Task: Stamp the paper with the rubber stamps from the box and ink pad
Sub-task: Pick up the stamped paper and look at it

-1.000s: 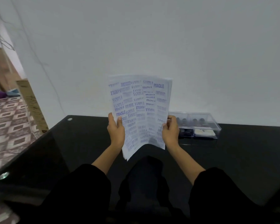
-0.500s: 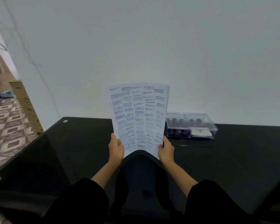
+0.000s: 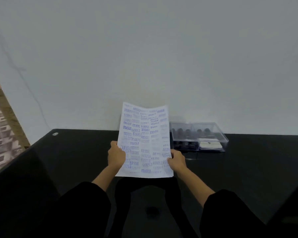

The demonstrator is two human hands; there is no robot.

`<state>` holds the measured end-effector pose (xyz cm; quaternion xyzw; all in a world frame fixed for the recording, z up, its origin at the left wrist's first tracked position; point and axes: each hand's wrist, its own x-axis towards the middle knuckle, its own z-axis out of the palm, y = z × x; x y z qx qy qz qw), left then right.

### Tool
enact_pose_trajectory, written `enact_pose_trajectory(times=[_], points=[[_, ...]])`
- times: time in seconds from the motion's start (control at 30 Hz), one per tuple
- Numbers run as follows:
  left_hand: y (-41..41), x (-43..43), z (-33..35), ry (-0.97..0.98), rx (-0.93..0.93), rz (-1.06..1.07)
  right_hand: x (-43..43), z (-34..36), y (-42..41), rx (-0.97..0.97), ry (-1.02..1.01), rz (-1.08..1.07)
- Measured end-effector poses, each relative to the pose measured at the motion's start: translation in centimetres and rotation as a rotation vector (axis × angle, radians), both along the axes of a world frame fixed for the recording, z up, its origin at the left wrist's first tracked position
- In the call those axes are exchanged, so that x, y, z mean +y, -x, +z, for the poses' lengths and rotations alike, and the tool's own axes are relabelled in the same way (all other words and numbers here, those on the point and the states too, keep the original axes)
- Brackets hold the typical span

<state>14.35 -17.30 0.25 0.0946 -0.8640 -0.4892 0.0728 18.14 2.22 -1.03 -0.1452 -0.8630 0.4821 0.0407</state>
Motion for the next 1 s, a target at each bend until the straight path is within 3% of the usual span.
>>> enact_pose_trajectory(times=[0.3, 0.53, 0.83, 1.0], points=[[4.3, 2.0, -4.5, 0.128, -0.165, -0.044, 2.6, -3.6, 2.6, -0.052, -0.043, 0.007], [6.4, 2.0, -5.8, 0.217, -0.134, -0.040, 2.8, -5.5, 3.6, 0.046, -0.173, 0.033], [6.1, 2.0, -6.7, 0.428, -0.142, -0.014, 2.4, -5.8, 3.8, 0.019, -0.256, 0.041], [5.3, 2.8, -6.0, 0.445, -0.128, 0.023, 2.6, -5.5, 3.7, -0.003, -0.253, 0.019]])
